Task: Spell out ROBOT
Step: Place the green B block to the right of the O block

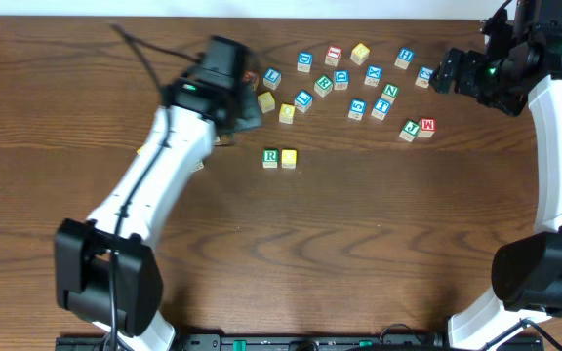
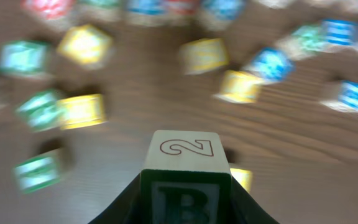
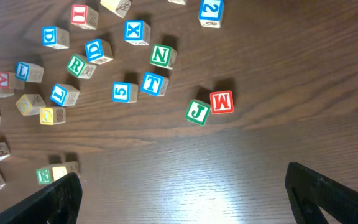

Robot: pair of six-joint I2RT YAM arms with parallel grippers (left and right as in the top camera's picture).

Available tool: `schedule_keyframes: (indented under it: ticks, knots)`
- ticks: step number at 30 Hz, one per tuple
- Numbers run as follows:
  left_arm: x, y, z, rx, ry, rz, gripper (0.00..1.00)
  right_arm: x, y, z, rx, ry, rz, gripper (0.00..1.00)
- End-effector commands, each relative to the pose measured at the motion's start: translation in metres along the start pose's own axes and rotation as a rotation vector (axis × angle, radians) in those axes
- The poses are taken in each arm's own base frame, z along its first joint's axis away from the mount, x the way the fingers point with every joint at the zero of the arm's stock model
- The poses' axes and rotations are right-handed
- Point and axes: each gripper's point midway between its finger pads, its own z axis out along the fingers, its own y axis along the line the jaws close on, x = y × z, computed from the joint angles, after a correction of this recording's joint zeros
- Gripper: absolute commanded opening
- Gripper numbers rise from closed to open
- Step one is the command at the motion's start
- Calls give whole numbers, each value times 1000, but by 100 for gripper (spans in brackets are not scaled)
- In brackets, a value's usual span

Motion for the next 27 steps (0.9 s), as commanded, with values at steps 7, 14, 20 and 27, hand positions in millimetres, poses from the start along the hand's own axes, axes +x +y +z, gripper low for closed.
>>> schedule_keyframes:
  ticks: [7,14,20,27]
  knots:
    - [54,-86,48,73,69,144,30,2,0,-4,5,7,-10,99]
    - [95,-102,81,53,148,201,30,3,2,-4,2,9,-15,99]
    - [106,-93,99,7,185,162,30,3,2,-4,3,11,-15,99]
    - [116,-86,116,-23,209,163,29,3,2,-4,3,11,-15,99]
